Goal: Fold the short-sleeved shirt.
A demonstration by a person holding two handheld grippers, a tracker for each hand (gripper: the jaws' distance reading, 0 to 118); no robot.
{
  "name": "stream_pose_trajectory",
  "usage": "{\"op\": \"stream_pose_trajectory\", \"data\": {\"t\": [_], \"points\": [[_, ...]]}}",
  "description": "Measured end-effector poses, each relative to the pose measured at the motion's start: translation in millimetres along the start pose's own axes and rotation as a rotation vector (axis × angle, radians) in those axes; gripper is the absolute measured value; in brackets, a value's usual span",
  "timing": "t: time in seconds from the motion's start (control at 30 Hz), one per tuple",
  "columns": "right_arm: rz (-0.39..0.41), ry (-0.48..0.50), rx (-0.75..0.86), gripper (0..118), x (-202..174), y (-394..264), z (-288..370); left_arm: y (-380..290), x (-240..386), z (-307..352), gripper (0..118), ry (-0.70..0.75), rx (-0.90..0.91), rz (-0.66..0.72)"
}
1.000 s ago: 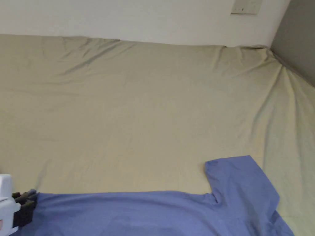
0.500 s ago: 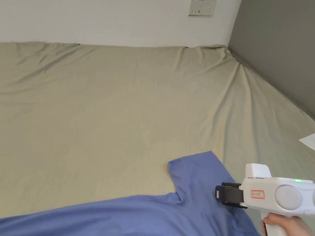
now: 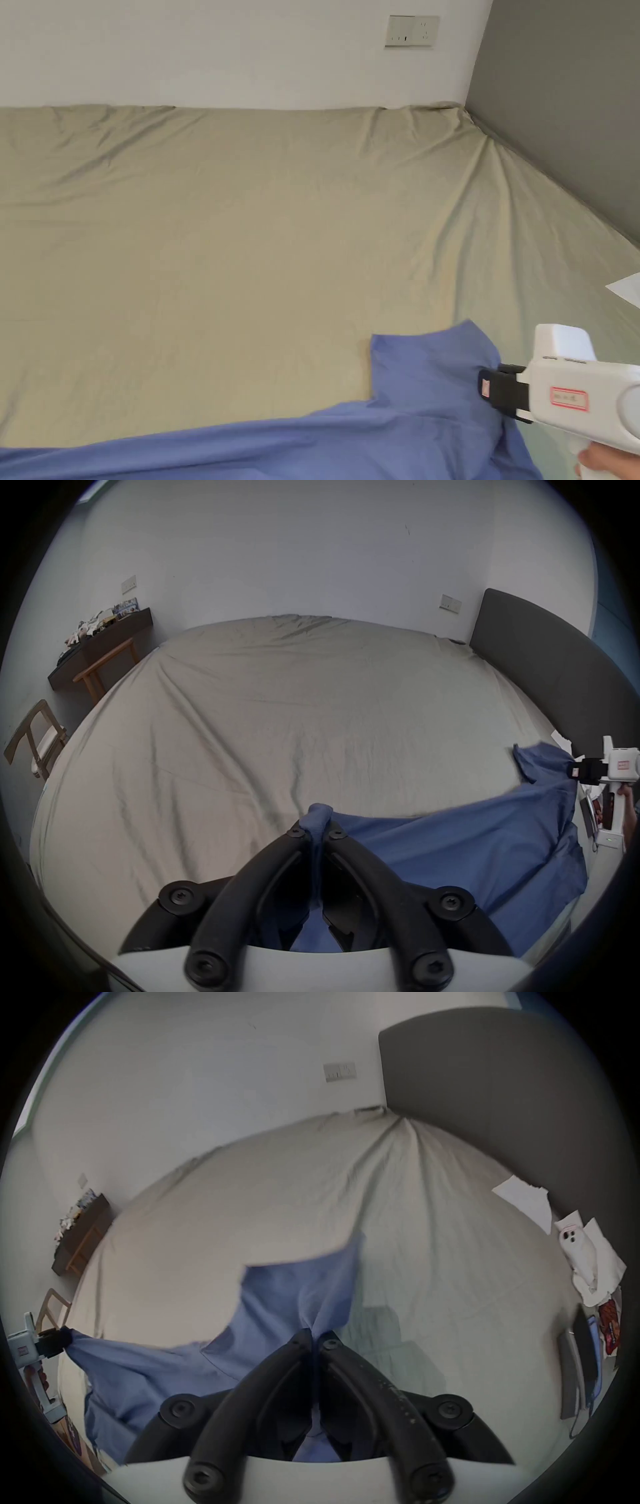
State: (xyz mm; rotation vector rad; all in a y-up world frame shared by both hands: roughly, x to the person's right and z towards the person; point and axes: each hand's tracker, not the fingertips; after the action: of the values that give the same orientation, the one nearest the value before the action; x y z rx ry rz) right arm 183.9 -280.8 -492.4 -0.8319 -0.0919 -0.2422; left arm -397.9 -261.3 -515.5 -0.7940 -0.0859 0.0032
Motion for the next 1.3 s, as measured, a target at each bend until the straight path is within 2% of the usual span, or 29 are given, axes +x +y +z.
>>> {"op": "stream_pose_trajectory", "data": {"t": [0.23,0.4,0.5,0.67,0.83,0.9,0.97,1.07,1.1,1.13,1.17,1.2,1.3], "points": [[0.012,-0.005,0.083,5,-6,-68,119,-48,-22,85,4,0.032,0.057,0.093],[0.059,-0.099,0.041,5,-11,-135,166,-109,-26,131,4,0.002,0.067,0.125],[0.085,-0.174,-0.029,5,-11,-170,166,-139,-23,141,4,-0.015,0.04,0.135],[0.005,-0.187,-0.122,5,-5,-213,149,-174,-27,122,4,0.035,-0.056,0.148],[0.004,-0.217,-0.141,5,-5,-228,127,-187,-28,90,4,0.086,-0.12,0.179],[0.021,-0.237,-0.146,14,-6,-231,121,-191,-26,80,4,0.104,-0.137,0.183],[0.043,-0.26,-0.151,26,-7,-233,114,-197,-25,70,19,0.12,-0.153,0.183],[0.05,-0.264,-0.132,30,-5,-232,118,-205,-31,68,30,0.168,-0.123,0.214],[0.052,-0.264,-0.129,35,-4,-229,125,-204,-34,74,48,0.196,-0.127,0.225],[0.054,-0.278,-0.126,45,-4,-225,132,-203,-39,82,72,0.183,-0.141,0.241],[0.054,-0.334,-0.106,55,-1,-222,143,-202,-46,91,82,0.135,-0.155,0.284],[0.053,-0.354,-0.051,60,1,-219,156,-201,-50,103,86,0.091,-0.142,0.317],[0.003,-0.366,0.094,64,3,-205,194,-197,-53,140,81,0.082,-0.028,0.305]]}}
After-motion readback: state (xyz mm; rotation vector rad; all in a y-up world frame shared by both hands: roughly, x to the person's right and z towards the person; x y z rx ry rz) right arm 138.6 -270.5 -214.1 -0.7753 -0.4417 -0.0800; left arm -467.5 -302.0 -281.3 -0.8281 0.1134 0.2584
